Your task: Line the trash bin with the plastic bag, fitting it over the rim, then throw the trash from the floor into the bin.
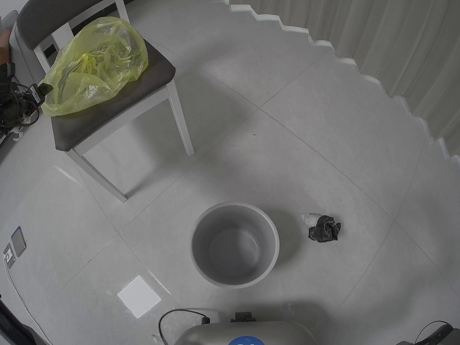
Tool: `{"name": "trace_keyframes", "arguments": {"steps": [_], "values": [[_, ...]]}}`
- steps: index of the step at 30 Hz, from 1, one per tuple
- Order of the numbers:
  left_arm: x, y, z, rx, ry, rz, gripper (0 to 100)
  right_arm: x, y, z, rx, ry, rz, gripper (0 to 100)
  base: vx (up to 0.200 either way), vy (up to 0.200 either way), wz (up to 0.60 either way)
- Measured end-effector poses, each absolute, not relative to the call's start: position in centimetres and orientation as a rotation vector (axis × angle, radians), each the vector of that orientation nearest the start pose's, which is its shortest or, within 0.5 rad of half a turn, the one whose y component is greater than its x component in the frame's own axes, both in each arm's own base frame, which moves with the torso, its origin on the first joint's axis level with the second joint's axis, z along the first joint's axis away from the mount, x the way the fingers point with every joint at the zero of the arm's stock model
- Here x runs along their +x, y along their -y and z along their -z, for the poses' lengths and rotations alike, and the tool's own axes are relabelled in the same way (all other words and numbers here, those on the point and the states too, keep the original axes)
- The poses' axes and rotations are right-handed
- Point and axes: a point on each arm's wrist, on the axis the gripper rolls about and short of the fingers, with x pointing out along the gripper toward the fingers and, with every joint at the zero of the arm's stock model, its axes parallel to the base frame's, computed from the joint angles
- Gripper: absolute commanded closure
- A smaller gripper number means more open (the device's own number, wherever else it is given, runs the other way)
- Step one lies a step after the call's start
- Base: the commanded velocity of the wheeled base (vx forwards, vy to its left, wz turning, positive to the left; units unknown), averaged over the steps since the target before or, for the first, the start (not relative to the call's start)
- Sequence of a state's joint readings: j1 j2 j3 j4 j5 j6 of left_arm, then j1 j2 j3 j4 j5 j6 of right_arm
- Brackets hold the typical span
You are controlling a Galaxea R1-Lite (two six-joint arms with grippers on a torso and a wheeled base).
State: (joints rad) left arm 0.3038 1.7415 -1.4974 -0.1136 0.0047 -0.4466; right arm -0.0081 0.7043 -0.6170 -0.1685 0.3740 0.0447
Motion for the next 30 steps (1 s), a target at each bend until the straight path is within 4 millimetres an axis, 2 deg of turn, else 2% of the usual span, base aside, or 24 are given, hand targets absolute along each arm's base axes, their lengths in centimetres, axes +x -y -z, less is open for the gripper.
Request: {"name": "trace_keyframes", "arguments": {"steps": [4,16,17,30], "values": [[34.1,-10.7,-31.1,-0.484,-0.052,-0.336,0,5.2,-0.8,-26.2,0.029,0.072,-0.367,0,0.0,0.0,0.0],[36.2,-11.3,-29.3,-0.491,-0.075,-0.337,0,5.2,-0.8,-26.2,0.029,0.072,-0.367,0,0.0,0.0,0.0],[36.3,-11.4,-29.3,-0.49,-0.065,-0.334,100,5.2,-0.8,-26.2,0.029,0.072,-0.367,0,0.0,0.0,0.0],[38.3,-11.6,-28.6,-0.485,-0.035,-0.285,100,5.2,-0.8,-26.2,0.027,0.082,-0.368,0,0.0,0.0,0.0]]}}
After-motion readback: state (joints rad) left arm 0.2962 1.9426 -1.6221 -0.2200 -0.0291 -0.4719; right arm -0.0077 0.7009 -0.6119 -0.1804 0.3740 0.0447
